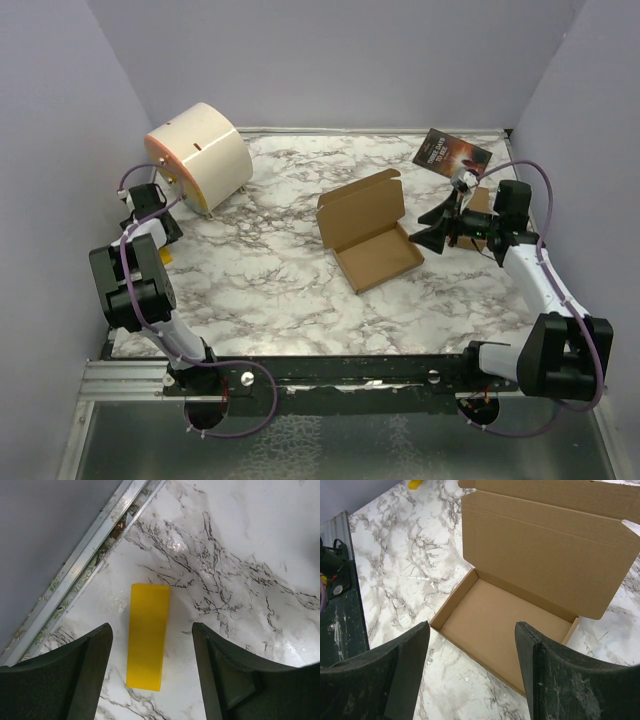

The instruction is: Fold the paper box

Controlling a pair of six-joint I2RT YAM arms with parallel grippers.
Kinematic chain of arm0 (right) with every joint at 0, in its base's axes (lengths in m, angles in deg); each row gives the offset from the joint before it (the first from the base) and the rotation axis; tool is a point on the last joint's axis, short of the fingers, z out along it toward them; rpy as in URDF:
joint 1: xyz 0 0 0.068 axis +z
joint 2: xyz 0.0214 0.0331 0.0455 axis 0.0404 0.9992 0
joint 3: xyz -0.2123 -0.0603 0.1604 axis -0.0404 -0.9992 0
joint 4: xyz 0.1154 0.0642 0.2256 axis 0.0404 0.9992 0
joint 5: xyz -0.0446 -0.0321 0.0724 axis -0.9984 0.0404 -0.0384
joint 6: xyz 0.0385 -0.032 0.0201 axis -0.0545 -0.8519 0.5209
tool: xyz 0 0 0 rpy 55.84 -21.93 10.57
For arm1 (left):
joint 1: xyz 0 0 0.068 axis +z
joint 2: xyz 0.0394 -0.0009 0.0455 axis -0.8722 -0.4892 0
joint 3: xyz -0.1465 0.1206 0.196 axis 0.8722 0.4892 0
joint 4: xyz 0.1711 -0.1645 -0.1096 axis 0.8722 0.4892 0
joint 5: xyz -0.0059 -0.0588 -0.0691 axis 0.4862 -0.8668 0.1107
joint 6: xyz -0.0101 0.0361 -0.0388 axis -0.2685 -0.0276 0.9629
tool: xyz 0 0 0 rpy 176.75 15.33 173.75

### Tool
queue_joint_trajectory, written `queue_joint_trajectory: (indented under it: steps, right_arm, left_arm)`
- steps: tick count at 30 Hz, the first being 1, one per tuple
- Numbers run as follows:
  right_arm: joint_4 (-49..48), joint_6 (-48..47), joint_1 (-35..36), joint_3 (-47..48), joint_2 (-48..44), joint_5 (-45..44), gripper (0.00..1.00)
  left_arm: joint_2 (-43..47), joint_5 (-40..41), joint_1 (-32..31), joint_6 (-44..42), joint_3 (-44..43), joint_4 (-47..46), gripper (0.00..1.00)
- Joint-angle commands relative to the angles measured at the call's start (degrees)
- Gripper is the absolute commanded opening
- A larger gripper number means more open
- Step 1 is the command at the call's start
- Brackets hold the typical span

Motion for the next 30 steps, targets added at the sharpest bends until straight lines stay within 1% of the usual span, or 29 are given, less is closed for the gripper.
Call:
queue_joint_trajectory:
  steps: [1,11,12,15,16,20,25,26,28,30]
  right_arm:
    - [-2.54,-0.20,-0.87,-0.52,0.36,2.32,0.69]
    - [-2.36,0.30,-1.99,-0.17,-0.42,3.09,0.69]
    - [-2.36,0.33,-2.15,-0.11,-0.50,3.14,0.69]
    - [-2.37,0.49,-2.54,-0.15,-0.81,3.39,0.69]
    - [-2.36,0.58,-2.63,-0.11,-0.94,3.52,0.69]
    - [-2.45,0.72,-3.05,-0.11,-1.25,3.76,0.69]
    - [-2.60,1.18,-3.42,-0.13,-1.60,4.62,0.69]
    - [-2.69,1.32,-3.51,-0.12,-1.68,4.82,0.69]
    - [-3.07,1.77,-3.69,-0.28,-1.90,5.11,0.69]
    - [-3.72,2.54,-3.79,-0.65,-2.15,5.48,0.69]
  left_arm:
    - [-1.01,-3.04,0.57,1.76,0.55,-1.78,0.66]
    - [-3.16,-6.41,1.78,5.90,2.32,-1.01,0.59]
    - [-3.21,-7.10,1.87,6.34,2.48,-1.13,0.56]
    - [-2.80,-9.28,1.98,7.41,3.20,-1.44,0.38]
    - [-2.65,-9.79,1.99,7.77,3.45,-1.56,0.30]
    - [-0.98,-11.71,1.99,9.09,4.52,-1.48,0.11]
    - [6.28,-18.13,1.99,11.91,7.75,-2.78,0.08]
    - [7.88,-20.86,1.99,12.63,8.88,-3.43,0.07]
    - [10.88,-24.48,1.99,14.46,11.16,-4.26,0.01]
    - [13.19,-29.02,1.98,15.79,13.25,-4.97,0.00]
